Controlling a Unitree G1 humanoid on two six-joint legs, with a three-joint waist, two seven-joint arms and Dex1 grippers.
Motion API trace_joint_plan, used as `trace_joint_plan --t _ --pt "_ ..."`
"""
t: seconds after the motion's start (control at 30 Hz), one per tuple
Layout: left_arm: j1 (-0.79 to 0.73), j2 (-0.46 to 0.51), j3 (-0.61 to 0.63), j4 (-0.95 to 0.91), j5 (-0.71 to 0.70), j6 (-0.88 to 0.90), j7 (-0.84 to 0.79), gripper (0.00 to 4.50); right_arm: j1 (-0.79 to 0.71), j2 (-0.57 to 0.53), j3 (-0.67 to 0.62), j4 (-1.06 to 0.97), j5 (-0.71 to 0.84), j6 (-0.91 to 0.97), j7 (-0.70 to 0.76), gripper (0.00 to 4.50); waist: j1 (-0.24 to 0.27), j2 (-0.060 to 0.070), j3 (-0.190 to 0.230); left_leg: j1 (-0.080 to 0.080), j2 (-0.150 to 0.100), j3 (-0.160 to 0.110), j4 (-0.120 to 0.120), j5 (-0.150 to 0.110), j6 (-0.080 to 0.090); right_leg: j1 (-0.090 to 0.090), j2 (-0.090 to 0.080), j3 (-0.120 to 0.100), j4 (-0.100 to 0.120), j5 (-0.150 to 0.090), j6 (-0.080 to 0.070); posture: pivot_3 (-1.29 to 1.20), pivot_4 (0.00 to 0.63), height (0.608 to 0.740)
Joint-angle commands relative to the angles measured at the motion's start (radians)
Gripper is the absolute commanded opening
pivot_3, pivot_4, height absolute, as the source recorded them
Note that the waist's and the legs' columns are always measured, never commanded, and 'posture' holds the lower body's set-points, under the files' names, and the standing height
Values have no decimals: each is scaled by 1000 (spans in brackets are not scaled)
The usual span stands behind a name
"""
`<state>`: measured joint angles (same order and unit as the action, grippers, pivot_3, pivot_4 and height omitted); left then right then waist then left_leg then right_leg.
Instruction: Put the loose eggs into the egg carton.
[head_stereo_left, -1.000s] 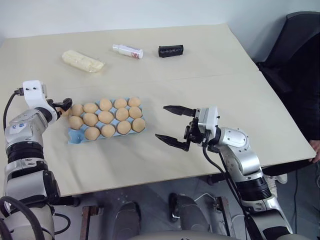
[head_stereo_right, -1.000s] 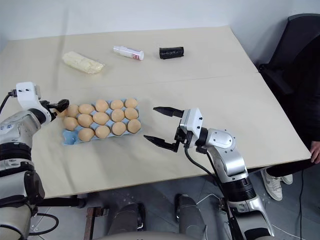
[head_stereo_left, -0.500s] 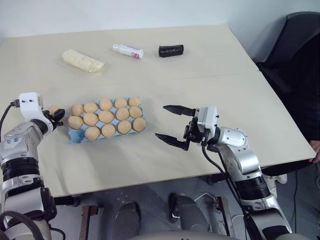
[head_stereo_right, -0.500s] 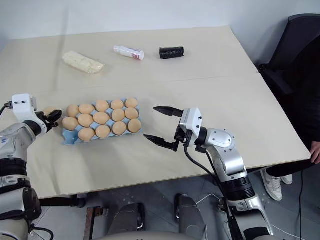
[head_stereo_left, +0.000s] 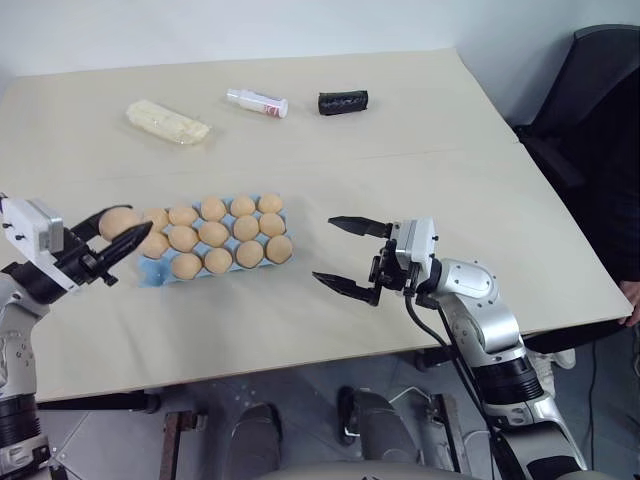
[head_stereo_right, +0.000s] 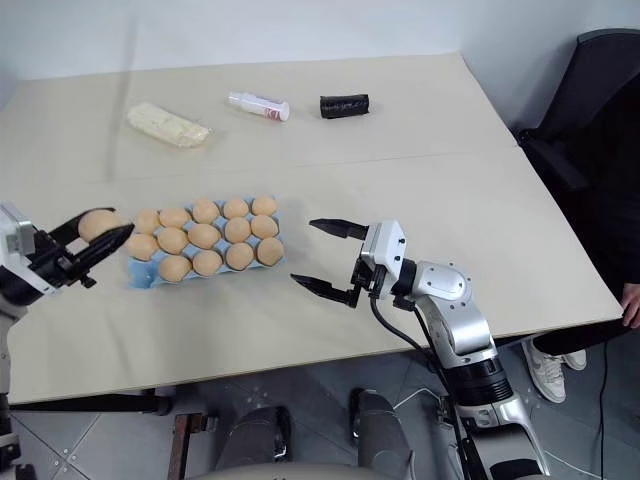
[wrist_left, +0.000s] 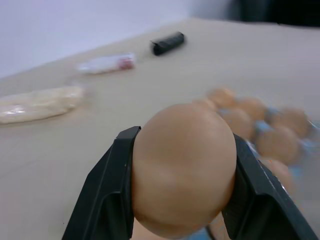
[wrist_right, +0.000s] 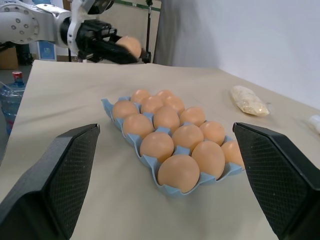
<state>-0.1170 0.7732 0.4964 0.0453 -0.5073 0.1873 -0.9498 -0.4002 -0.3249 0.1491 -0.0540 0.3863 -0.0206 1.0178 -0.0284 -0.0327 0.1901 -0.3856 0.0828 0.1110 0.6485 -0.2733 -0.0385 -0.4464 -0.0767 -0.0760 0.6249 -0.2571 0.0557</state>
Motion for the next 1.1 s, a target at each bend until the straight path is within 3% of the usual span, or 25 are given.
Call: trace_joint_plan --t 0.03,0.23,0.5,0.53,0.83,1.1 --pt "8 17 -13 1 29 -47 -14 1765 -15 5 -11 -17 12 -13 1 4500 0 0 0 0 0 0 0 0 0 0 0 0 0 0 0 0 150 740" --pt "0 -26 -81 86 99 -132 10 1765 -10 9 -10 -23 9 -16 -5 4500 0 0 0 0 0 0 -2 -1 0 0 0 0 -1 0 0 0 150 740" --pt "23 -34 -52 95 88 -175 34 4376 -14 3 -18 -21 13 -16 -3 4500 -1 0 0 -1 1 0 -1 -1 0 0 1 -1 -2 0 0 0 150 740" --pt "28 -31 -44 94 89 -181 40 4473 -14 1 -20 -19 14 -17 0 4500 -1 0 0 -1 1 0 -1 -1 0 0 1 -1 -2 0 0 0 150 740" --pt "202 71 146 -53 15 -96 -3 4473 -20 -48 -61 22 26 -11 29 4500 -3 0 0 -1 2 0 -1 -3 -1 -1 0 -1 -3 0 0 0 150 740" --pt "344 56 204 -146 35 -119 -11 4473 -33 -89 -109 80 17 -23 42 4500 0 1 1 -1 2 1 -2 -3 -1 -1 -1 -1 -4 0 -1 0 150 740"
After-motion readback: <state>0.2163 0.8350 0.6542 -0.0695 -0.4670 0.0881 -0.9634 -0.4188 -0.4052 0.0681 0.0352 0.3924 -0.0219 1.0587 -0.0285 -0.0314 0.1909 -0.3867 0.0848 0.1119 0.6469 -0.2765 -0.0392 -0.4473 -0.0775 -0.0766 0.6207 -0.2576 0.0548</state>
